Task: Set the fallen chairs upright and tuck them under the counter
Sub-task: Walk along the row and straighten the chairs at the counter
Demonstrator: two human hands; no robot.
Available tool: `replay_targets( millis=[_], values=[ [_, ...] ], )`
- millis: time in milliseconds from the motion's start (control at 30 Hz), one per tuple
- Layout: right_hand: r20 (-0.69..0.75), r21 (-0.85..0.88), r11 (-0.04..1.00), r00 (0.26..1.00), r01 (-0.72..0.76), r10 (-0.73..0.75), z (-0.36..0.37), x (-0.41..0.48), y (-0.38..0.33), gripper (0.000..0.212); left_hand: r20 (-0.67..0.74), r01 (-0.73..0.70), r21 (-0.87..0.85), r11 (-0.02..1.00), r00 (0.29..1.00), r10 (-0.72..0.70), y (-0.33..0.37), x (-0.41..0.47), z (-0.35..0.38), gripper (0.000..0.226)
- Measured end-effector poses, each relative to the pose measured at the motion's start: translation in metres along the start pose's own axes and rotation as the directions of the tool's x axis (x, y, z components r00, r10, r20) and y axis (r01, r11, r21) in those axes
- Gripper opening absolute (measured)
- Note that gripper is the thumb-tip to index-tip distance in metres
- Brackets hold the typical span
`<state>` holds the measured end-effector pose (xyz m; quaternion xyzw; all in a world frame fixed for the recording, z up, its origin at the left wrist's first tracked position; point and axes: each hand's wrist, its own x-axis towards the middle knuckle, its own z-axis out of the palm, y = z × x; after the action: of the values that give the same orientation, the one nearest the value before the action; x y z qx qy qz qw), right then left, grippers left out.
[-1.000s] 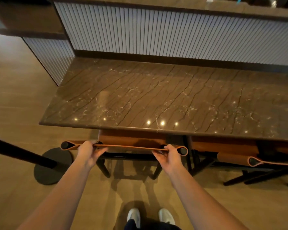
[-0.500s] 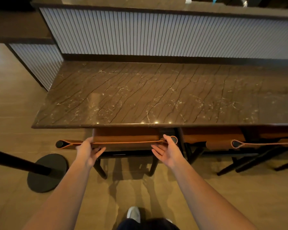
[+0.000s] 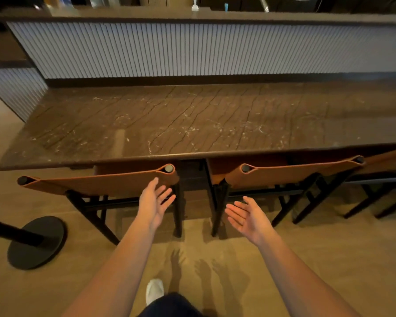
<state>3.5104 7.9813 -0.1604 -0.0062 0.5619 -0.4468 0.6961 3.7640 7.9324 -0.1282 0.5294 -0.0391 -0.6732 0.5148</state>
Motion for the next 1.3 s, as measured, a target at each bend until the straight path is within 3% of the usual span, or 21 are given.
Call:
replay_targets(
  millis=[133,267,600,733,900,1033,1167,1300],
  values=[
    [-0.020,-0.021,0.999,0.999,0.034,-0.035,-0.069,-0.028,-0.033,0.039,0.031,0.073,0.031,0.997,0.997,-0.074,-0.060,-0.032,0.051,0.062],
    [-0.028,-0.027,0.995,0.995,0.091,-0.092,-0.119,-0.044,-0.064,0.038,0.046,0.031,0.090,0.995,0.998,-0.035,-0.106,-0.051,0.109,0.053],
    [-0.043,-0.007,0.989,0.988,0.149,-0.149,-0.176,-0.014,-0.160,0.039,0.046,0.150,0.171,0.974,0.986,-0.160,-0.166,-0.014,0.225,0.064],
    [-0.098,-0.008,0.992,0.987,0.127,-0.127,-0.187,0.021,-0.211,0.047,-0.053,0.194,0.123,0.973,0.981,-0.189,-0.181,0.016,0.266,0.057],
    [-0.143,0.006,0.997,0.987,0.081,-0.079,-0.195,0.055,-0.260,0.055,-0.203,0.141,0.052,0.989,0.971,-0.128,-0.194,0.039,0.290,0.042],
    [-0.189,0.029,0.999,0.981,0.042,-0.035,-0.200,0.081,-0.285,0.037,-0.274,0.146,-0.030,0.989,0.950,-0.149,-0.198,0.053,0.287,0.039],
    [-0.182,0.073,0.997,0.983,-0.019,0.032,-0.208,0.101,-0.296,0.024,-0.413,0.035,-0.050,0.998,0.909,-0.053,-0.202,0.070,0.282,0.031],
    [-0.129,0.152,0.985,0.986,-0.087,0.107,-0.214,0.115,-0.310,0.021,-0.441,-0.022,-0.108,0.994,0.897,-0.028,-0.204,0.075,0.288,0.020]
  ],
)
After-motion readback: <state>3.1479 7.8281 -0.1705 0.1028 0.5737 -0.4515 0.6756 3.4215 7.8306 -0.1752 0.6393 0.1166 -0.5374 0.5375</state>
